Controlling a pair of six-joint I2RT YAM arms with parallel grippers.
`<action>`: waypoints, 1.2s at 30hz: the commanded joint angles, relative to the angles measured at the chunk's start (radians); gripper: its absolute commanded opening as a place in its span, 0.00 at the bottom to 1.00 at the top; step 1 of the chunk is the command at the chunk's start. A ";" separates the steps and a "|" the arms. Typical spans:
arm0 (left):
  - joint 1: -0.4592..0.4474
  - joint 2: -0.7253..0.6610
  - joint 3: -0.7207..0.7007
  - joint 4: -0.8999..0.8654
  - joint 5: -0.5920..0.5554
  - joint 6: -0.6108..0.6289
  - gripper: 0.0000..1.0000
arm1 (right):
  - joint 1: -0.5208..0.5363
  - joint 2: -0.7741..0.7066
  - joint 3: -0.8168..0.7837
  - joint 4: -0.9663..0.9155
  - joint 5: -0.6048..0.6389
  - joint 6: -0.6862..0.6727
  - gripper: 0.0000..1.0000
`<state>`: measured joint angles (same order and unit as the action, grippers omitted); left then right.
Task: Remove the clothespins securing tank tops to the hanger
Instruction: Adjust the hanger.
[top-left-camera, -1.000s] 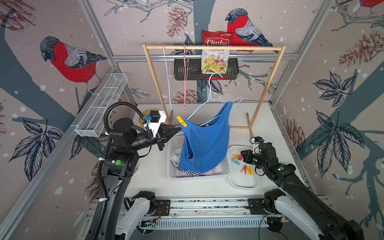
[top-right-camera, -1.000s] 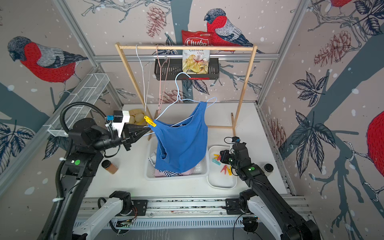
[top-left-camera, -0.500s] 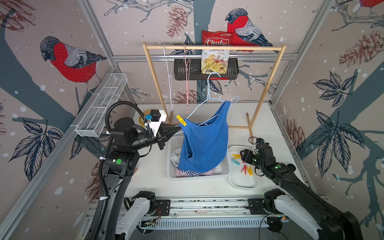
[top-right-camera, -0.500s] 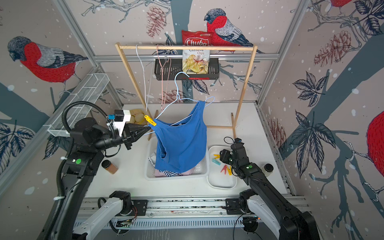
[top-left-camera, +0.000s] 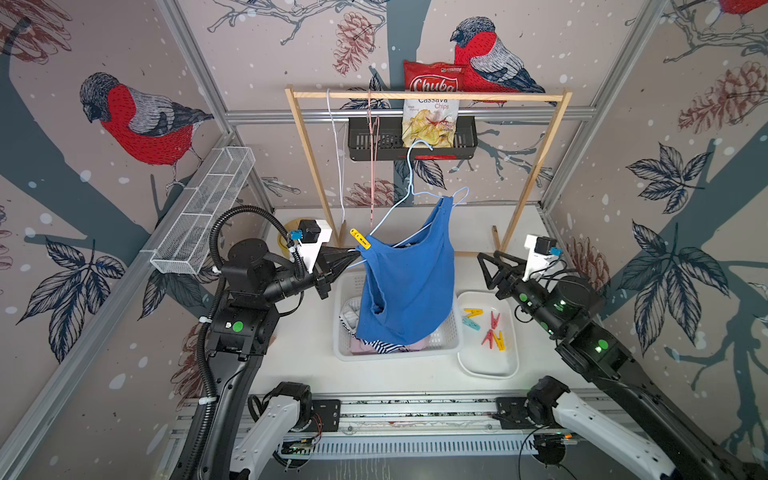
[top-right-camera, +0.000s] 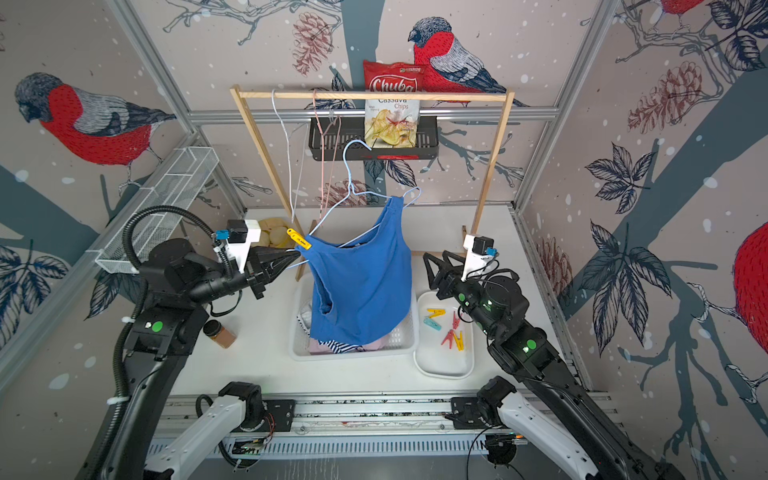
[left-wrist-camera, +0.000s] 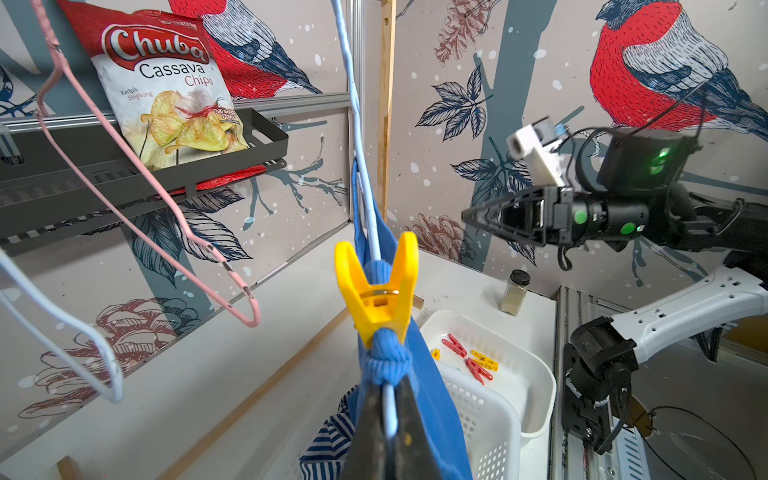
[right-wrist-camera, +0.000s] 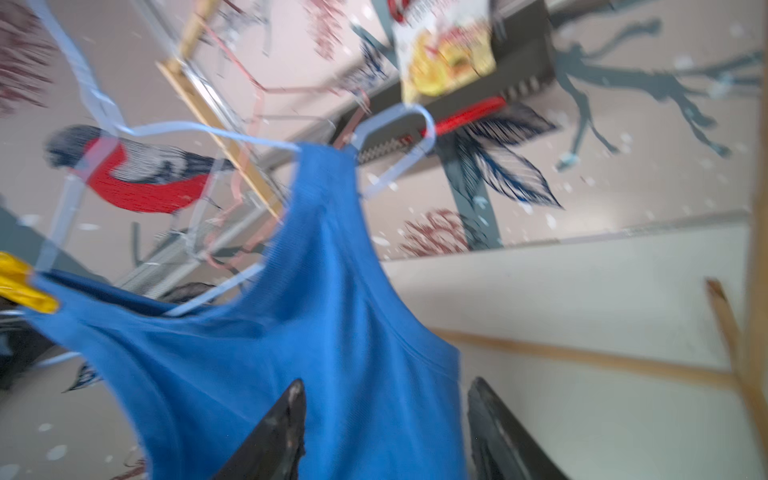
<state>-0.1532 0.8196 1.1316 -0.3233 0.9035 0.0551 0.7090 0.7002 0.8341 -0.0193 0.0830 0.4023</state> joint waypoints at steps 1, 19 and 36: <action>-0.022 -0.007 -0.004 0.087 -0.035 0.000 0.00 | 0.107 0.113 0.149 0.107 0.102 -0.149 0.64; -0.091 -0.042 -0.071 0.196 -0.153 0.018 0.00 | 0.221 0.636 0.805 -0.043 0.146 -0.306 0.70; -0.131 -0.044 -0.066 0.156 -0.141 0.052 0.00 | 0.221 0.726 0.881 -0.057 0.068 -0.332 0.63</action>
<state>-0.2798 0.7792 1.0569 -0.2016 0.7635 0.0811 0.9287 1.4132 1.6985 -0.0978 0.1913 0.0879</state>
